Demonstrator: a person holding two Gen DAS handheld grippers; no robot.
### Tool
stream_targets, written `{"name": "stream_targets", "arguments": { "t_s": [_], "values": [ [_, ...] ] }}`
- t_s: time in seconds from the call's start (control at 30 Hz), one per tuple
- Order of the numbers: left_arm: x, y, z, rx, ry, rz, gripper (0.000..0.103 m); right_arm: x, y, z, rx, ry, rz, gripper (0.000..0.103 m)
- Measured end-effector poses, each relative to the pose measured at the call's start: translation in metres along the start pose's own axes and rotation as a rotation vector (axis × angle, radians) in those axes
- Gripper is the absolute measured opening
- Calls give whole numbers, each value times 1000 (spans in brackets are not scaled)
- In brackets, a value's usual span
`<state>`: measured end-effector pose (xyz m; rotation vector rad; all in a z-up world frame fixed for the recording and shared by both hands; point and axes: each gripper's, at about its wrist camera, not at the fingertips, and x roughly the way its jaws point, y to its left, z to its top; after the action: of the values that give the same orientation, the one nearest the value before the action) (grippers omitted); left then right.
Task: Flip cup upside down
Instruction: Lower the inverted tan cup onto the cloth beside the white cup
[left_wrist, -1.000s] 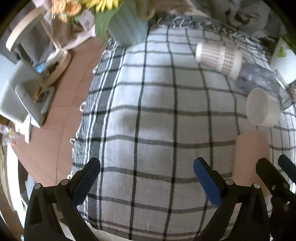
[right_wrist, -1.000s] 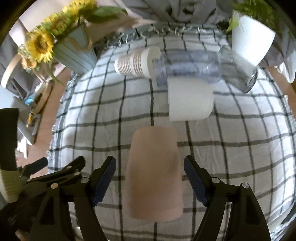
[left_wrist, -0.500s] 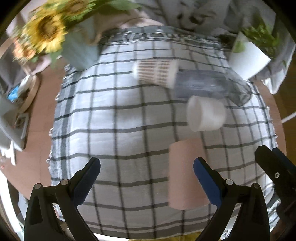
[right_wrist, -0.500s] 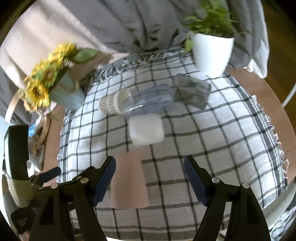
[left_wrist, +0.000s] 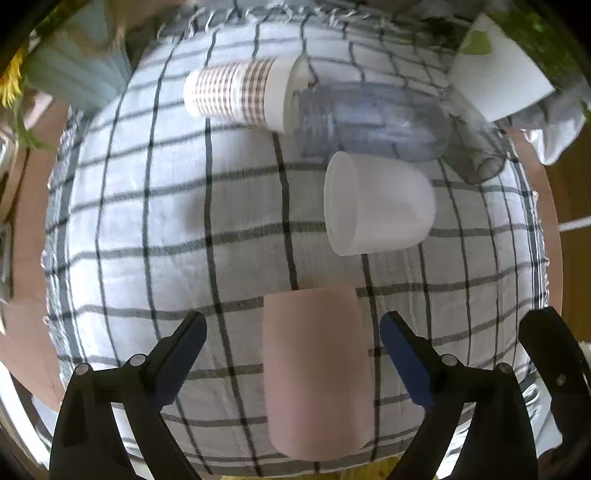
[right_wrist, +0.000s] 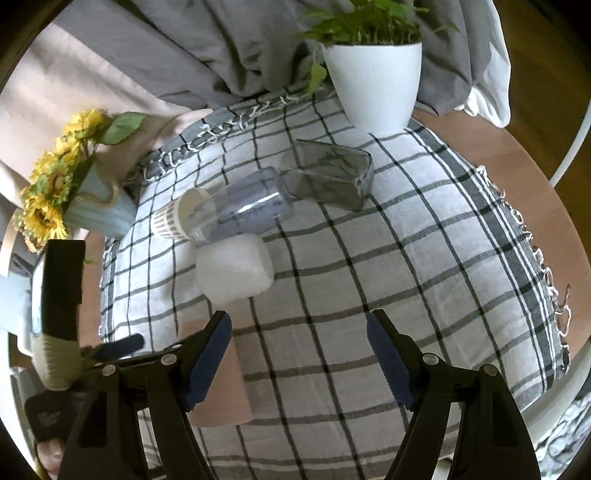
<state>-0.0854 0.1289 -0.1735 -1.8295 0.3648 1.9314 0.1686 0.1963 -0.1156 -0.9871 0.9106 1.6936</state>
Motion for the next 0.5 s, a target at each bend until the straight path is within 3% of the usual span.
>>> {"name": "stream_targets", "arguments": {
  "t_s": [0.33,0.43,0.5],
  "values": [
    [23,-3,6,-83,67,-8,83,16,-6,9,-44,41,24,76],
    [29,-6,3,-91,86,-5,68,18,-9,11,-51,48,26,76],
    [30,-7,1,-96,88,-5,63,19,-11,11,-57,52,29,76]
  ]
}}
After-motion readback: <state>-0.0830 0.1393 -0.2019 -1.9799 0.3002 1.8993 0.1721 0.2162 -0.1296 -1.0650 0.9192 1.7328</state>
